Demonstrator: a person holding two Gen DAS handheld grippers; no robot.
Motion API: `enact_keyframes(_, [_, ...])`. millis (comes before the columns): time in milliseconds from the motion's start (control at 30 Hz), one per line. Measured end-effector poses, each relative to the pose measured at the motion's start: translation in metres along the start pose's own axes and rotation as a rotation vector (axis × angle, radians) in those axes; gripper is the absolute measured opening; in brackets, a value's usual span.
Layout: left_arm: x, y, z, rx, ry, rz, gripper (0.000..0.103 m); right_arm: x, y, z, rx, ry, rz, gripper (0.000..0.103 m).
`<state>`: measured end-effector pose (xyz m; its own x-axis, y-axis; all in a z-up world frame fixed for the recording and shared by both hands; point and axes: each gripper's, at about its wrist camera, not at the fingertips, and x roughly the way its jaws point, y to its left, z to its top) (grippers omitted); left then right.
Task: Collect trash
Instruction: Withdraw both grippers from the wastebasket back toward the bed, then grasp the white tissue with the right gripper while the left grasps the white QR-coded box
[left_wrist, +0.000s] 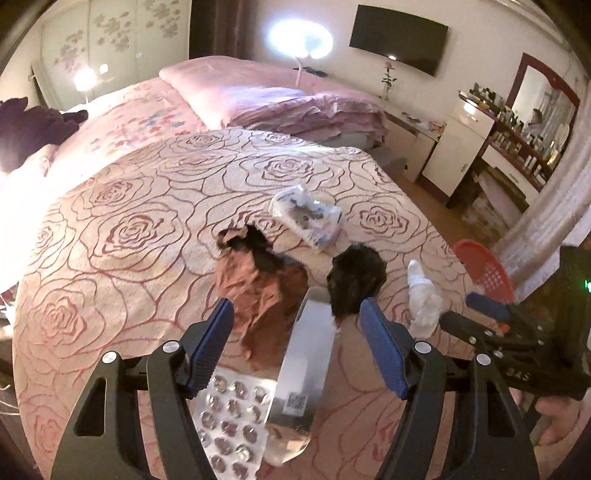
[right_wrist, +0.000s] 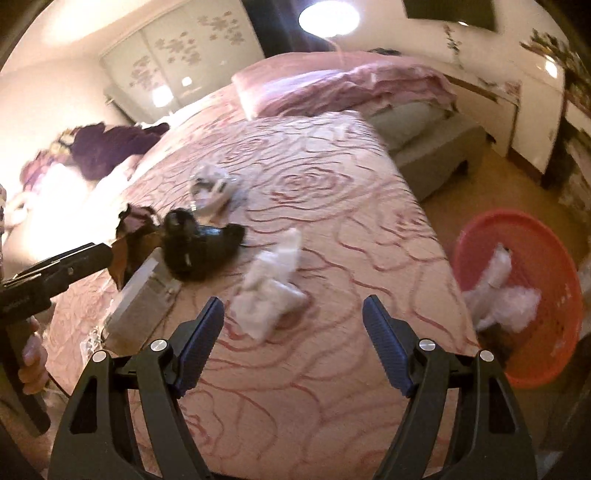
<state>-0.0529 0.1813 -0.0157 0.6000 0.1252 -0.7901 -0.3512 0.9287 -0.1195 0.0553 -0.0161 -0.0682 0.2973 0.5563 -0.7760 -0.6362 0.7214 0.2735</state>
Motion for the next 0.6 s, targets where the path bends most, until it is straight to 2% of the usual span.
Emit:
enact_keyframes(233, [0.002, -0.003, -0.013, 0.036, 0.039, -0.016, 0.068, 0.02, 0.02, 0.006, -0.1, -0.006, -0.038, 0.074])
enact_keyframes(433, [0.011, -0.01, -0.024, 0.078, 0.082, -0.018, 0.068, 0.035, 0.025, 0.004, -0.15, 0.037, -0.055, 0.056])
enact_keyframes(533, [0.014, -0.015, -0.027, 0.096, 0.101, -0.028, 0.068, 0.034, 0.025, 0.002, -0.168, 0.026, -0.069, 0.047])
enact_keyframes(600, [0.016, -0.018, -0.029, 0.105, 0.111, -0.034, 0.063, 0.034, 0.024, 0.002, -0.168, 0.026, -0.072, 0.04])
